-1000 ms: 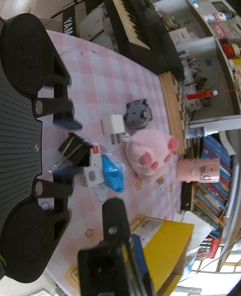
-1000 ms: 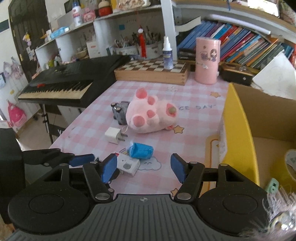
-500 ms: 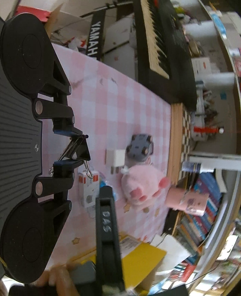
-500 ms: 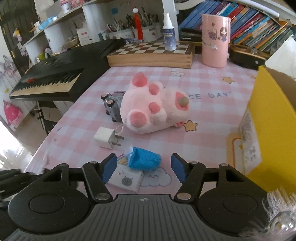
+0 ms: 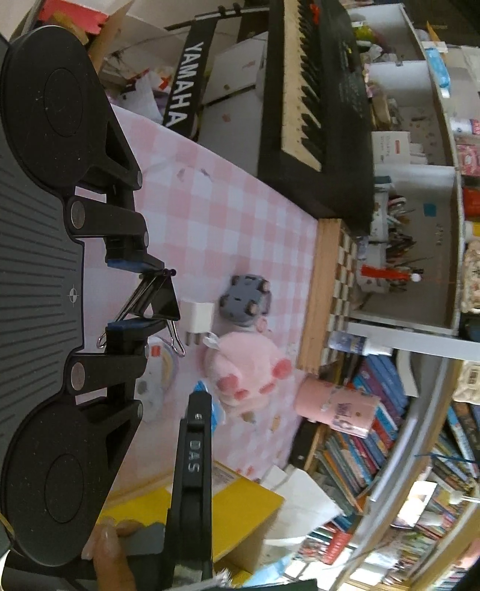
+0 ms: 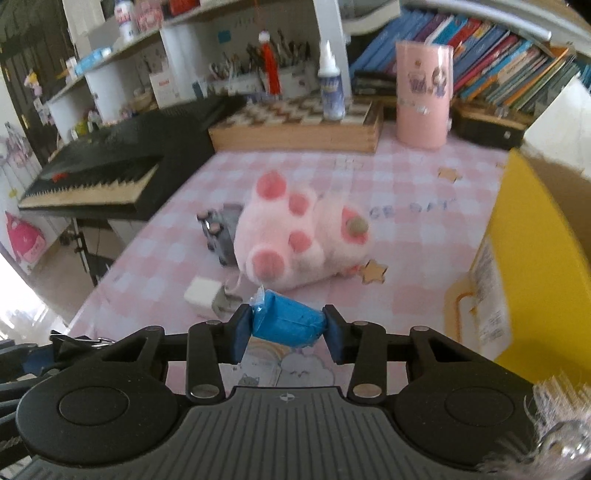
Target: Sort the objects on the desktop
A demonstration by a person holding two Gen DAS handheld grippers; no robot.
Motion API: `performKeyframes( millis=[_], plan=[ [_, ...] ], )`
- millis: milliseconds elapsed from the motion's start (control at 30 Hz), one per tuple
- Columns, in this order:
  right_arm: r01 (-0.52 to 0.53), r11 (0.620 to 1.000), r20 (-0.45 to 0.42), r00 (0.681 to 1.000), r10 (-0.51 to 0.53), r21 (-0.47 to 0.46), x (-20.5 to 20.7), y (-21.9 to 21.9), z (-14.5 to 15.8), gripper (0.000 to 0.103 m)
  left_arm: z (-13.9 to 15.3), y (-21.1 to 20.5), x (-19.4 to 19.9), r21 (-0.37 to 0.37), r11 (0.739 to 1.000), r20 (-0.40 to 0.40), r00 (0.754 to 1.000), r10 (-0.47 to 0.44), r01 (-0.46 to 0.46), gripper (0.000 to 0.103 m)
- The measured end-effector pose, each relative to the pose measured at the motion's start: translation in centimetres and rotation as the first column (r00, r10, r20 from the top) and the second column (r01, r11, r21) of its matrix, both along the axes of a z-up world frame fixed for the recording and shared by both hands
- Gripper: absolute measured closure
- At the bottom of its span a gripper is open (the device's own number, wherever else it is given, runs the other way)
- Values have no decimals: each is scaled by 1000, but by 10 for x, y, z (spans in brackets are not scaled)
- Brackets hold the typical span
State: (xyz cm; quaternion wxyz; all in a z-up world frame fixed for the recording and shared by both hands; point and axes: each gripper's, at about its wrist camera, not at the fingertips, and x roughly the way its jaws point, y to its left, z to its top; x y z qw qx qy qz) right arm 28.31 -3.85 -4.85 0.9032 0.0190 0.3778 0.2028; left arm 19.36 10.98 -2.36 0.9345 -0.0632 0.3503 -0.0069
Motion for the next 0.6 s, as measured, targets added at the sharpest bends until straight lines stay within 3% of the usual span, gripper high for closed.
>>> performKeyframes(
  millis=[300,600],
  plan=[
    [-22,1000,104,994,20,19,-43,-23,47,65,37,4,-31,-61,998,103,995,-2,8,79],
    [9,1000,81,997,-10,16,-102,-29,54,65,40,2,-74,-104,992,119,991,-57,70,79]
  ],
)
